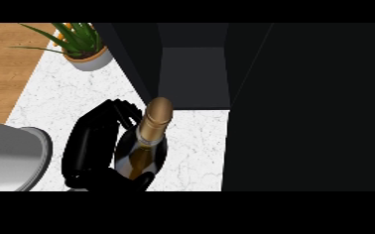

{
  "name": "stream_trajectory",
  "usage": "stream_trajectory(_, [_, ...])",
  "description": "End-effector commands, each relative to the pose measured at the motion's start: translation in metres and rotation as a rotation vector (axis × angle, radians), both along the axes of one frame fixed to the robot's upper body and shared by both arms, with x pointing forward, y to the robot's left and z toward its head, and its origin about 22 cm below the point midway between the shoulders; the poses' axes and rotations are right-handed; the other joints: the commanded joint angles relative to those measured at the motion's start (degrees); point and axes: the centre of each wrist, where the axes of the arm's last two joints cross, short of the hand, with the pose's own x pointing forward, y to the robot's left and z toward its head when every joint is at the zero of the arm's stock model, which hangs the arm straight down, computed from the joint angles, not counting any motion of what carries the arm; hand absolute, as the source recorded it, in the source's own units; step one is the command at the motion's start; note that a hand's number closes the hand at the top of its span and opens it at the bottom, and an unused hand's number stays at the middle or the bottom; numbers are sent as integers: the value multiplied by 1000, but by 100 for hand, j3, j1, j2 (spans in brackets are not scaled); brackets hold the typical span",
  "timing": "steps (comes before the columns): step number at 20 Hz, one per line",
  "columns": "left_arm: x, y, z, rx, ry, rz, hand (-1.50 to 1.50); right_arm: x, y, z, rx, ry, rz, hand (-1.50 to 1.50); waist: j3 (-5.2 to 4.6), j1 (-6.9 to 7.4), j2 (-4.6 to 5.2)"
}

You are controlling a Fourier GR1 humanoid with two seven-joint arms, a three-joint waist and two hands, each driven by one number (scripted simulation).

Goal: Pick up the wine, place it into the cabinet and close the cabinet

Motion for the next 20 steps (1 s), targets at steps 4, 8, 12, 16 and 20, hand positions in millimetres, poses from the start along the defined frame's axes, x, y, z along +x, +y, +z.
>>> stream_trajectory(4, [5,-48,29,-26,18,-19,150,-36,-1,7,54,-48,65,-150,1,-26,0])
stream_trajectory(8, [18,-82,27,-13,1,1,150,-16,0,15,47,-57,52,-150,-3,-16,13])
stream_trajectory(12, [24,-97,49,-7,-1,25,150,-30,-9,15,38,-29,76,-150,1,-50,0])
stream_trajectory(16, [30,-110,38,18,1,78,150,-27,5,9,58,-37,64,-150,-2,-25,5])
stream_trajectory(20, [54,-107,36,35,3,80,150,-25,-2,15,49,-33,54,-150,-3,-23,14])
